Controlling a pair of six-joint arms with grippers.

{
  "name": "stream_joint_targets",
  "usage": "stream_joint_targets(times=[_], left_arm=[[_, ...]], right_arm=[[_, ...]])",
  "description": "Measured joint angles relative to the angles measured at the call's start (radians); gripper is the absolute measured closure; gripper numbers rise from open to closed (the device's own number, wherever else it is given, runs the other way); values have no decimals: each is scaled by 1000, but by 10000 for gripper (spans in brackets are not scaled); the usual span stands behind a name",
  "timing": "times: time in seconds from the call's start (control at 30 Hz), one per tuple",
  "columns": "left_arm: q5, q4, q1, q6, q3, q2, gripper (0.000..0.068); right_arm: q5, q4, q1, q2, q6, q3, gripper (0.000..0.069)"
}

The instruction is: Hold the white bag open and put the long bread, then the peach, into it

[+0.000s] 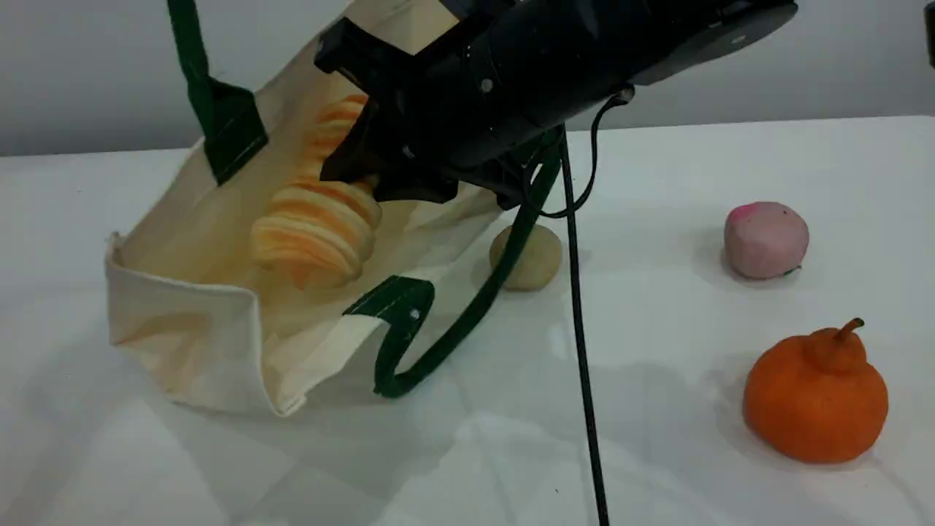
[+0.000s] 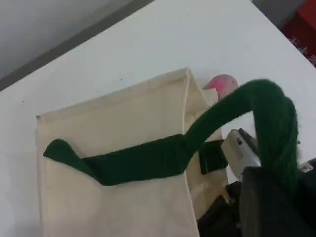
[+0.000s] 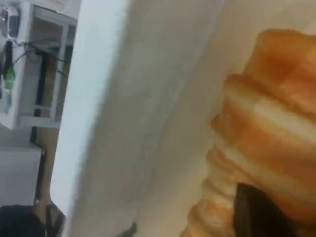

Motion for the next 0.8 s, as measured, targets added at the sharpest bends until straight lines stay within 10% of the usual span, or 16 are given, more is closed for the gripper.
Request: stream_joint_targets(times=[0.4, 0.8], left_arm=[[1, 5, 0, 0, 0, 0, 580], [2, 12, 0, 0, 0, 0, 580]], right_arm=[[5, -3, 0, -1, -4, -4, 102], [117, -3, -73, -4, 15, -4, 101]])
